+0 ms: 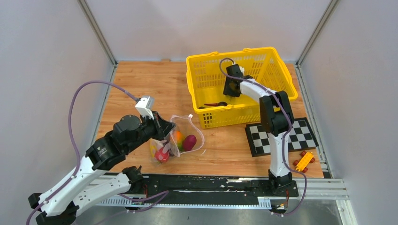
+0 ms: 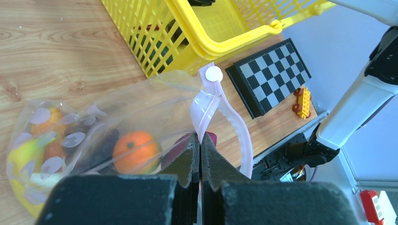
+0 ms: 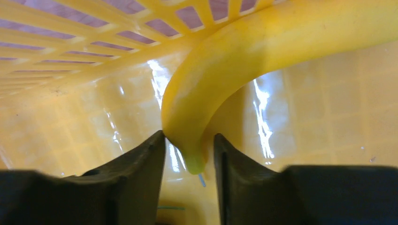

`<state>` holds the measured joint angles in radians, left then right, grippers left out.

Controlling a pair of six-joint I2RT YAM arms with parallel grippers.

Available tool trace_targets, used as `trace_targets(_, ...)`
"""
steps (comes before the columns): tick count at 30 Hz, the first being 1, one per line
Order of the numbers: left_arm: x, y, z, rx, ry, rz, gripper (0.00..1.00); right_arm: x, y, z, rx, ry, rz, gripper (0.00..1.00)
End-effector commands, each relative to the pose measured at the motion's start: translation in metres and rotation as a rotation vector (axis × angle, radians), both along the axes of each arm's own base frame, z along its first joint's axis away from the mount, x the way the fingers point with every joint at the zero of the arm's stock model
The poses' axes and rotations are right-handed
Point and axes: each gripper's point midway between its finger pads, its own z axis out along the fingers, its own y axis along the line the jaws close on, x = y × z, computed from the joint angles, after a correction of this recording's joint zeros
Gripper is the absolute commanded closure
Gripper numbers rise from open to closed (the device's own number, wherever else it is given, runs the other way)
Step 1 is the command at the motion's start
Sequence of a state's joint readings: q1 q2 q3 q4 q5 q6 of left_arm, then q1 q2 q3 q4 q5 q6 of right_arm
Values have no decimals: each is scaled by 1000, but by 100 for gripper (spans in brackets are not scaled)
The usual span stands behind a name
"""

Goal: Place the food in the zip-top bag and seal the zipper
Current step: Pick up the fake fruit from the bin.

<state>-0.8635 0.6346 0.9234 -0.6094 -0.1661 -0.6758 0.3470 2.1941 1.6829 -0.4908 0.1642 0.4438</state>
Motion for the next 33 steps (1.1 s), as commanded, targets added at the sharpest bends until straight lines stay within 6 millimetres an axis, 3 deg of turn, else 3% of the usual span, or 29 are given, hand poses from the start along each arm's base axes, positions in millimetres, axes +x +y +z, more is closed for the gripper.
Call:
trace_targets(1, 4, -7, 4, -15, -10, -6, 100, -9, -4, 4, 16, -11, -13, 67)
trace_targets(11, 6, -10, 2, -20, -4, -10, 100, -28, -2, 64, 62, -123, 65, 90)
trace_targets(16, 6, -10, 1, -17, -4, -6, 100, -42, 9, 116, 145, -230, 153, 95)
trace_targets(24, 8, -11, 2, -13, -6, -1, 100, -99, 42, 199, 353, -359, 419, 96)
trace_targets(29, 10, -11, 0, -10, -8, 5, 100, -140, 56, 238, 450, -422, 590, 96)
trace_targets(33, 12, -10, 1, -8, -12, 15, 100, -174, 66, 257, 534, -445, 726, 95)
